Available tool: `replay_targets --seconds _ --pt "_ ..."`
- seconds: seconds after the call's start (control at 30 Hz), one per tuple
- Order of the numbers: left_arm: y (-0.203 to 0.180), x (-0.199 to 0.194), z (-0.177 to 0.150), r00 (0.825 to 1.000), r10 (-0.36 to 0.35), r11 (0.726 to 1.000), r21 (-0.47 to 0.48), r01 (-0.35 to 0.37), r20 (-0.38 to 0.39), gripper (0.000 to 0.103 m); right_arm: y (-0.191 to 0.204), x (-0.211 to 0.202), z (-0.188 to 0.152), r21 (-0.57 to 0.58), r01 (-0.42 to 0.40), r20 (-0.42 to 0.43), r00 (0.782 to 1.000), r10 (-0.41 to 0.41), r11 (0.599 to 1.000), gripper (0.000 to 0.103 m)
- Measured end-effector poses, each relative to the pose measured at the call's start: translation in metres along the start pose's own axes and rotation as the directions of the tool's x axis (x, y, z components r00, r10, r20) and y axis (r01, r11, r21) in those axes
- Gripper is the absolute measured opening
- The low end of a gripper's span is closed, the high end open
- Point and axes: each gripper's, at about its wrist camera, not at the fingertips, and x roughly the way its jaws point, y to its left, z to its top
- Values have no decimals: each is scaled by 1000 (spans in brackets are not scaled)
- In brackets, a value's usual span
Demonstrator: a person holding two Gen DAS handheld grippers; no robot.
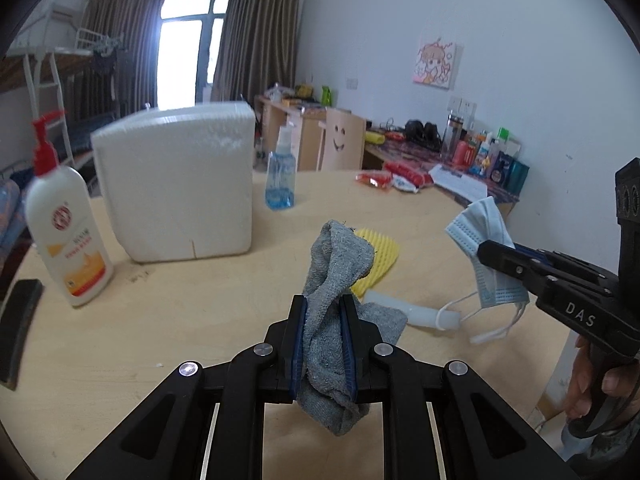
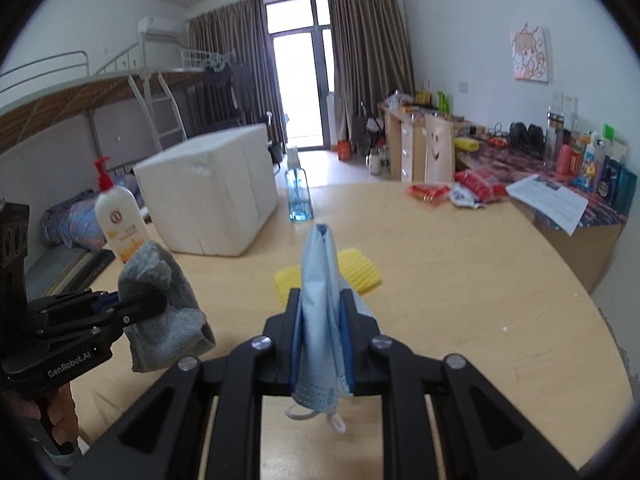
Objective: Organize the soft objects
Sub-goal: 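Lift the grey sock and blue mask up off the table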
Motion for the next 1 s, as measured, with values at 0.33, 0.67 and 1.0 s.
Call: replay_targets --seconds 0.33,0.67,1.0 --pt "-11 -43 3 995 27 999 40 -31 97 18 7 -42 5 -11 -4 101 995 5 1000 21" --pt "-18 -84 5 981 49 996 69 -63 187 18 17 -72 7 -36 -6 186 982 12 999 21" --pt "-27 -121 2 960 67 991 92 -96 271 18 22 -99 4 -69 -11 262 965 28 998 21"
